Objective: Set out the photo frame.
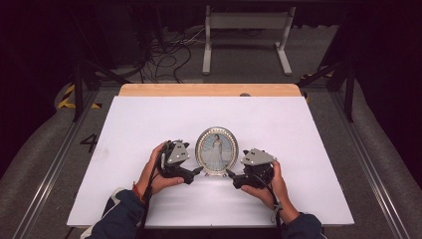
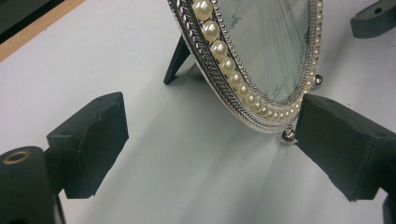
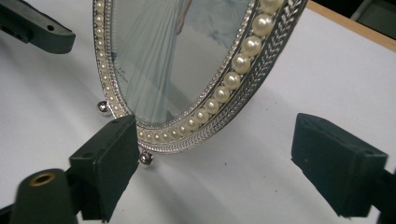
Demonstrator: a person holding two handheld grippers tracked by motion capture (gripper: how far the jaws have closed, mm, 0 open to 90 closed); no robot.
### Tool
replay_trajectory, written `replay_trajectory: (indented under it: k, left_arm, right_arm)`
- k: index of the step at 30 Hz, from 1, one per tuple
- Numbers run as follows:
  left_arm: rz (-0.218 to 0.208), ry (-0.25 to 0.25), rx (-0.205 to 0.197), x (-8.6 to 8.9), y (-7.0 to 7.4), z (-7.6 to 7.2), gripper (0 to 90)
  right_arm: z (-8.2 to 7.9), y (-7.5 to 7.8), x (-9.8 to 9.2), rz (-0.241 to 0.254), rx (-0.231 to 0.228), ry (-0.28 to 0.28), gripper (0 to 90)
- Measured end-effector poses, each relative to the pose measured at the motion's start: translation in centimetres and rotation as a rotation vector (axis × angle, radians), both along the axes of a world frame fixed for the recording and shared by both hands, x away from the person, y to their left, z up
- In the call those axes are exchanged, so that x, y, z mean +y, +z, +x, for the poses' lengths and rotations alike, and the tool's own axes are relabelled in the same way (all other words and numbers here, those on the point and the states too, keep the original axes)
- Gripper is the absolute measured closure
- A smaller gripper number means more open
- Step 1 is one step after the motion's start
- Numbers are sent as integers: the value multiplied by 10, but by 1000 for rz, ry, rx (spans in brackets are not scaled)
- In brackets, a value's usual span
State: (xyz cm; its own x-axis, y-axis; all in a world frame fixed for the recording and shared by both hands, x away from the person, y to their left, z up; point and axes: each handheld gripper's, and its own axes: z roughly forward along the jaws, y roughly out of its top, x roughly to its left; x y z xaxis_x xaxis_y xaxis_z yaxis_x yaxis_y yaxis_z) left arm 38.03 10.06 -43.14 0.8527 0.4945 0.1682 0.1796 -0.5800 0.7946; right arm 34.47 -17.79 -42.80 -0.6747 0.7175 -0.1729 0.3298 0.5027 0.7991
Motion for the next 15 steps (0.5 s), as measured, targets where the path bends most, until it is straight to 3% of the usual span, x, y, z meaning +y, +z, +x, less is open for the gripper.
replay_trajectory:
  k: [15]
  left_arm:
    - [3, -6, -29, 12, 6, -5, 103]
  right_arm:
    - [-2, 8, -8, -37, -46, -2, 189]
